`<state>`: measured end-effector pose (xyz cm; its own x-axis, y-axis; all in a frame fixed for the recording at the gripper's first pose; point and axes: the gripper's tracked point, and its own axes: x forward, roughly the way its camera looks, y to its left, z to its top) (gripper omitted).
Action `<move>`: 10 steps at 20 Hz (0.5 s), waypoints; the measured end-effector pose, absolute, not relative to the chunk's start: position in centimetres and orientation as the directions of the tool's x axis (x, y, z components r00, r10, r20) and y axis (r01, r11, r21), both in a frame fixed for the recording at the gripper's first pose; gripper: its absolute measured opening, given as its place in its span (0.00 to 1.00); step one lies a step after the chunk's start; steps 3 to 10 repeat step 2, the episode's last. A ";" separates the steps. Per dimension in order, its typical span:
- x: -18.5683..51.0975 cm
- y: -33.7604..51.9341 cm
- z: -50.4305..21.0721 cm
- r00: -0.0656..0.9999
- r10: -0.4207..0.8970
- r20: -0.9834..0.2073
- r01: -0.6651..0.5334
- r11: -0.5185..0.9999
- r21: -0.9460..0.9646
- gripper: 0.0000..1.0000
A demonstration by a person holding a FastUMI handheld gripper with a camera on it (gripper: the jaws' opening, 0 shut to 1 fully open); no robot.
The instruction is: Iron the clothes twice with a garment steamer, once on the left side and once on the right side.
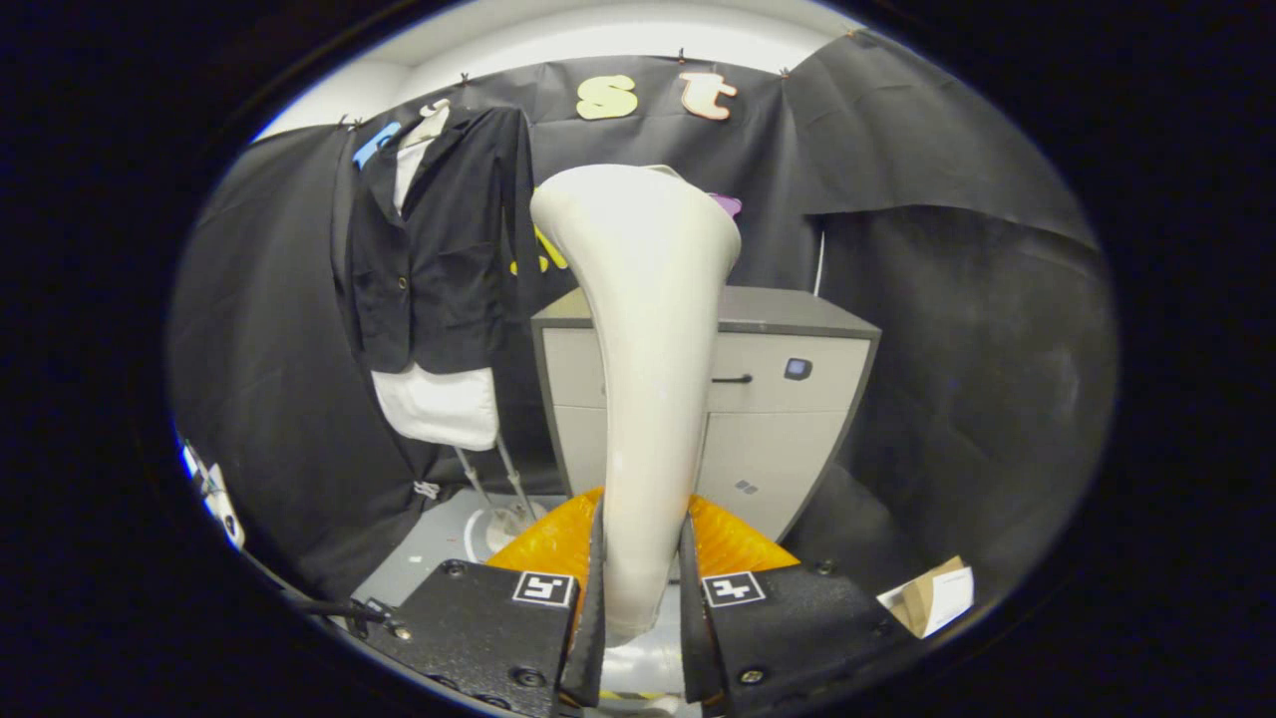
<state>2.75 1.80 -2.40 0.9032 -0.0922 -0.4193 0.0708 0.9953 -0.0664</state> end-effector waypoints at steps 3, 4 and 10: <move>2.5 1.0 -2.3 0.904 -0.088 -0.418 0.065 0.996 -0.068 0.34; 2.5 1.0 -2.3 0.904 -0.088 -0.418 0.065 0.996 -0.068 0.34; 2.5 1.0 -2.3 0.904 -0.088 -0.418 0.065 0.996 -0.068 0.34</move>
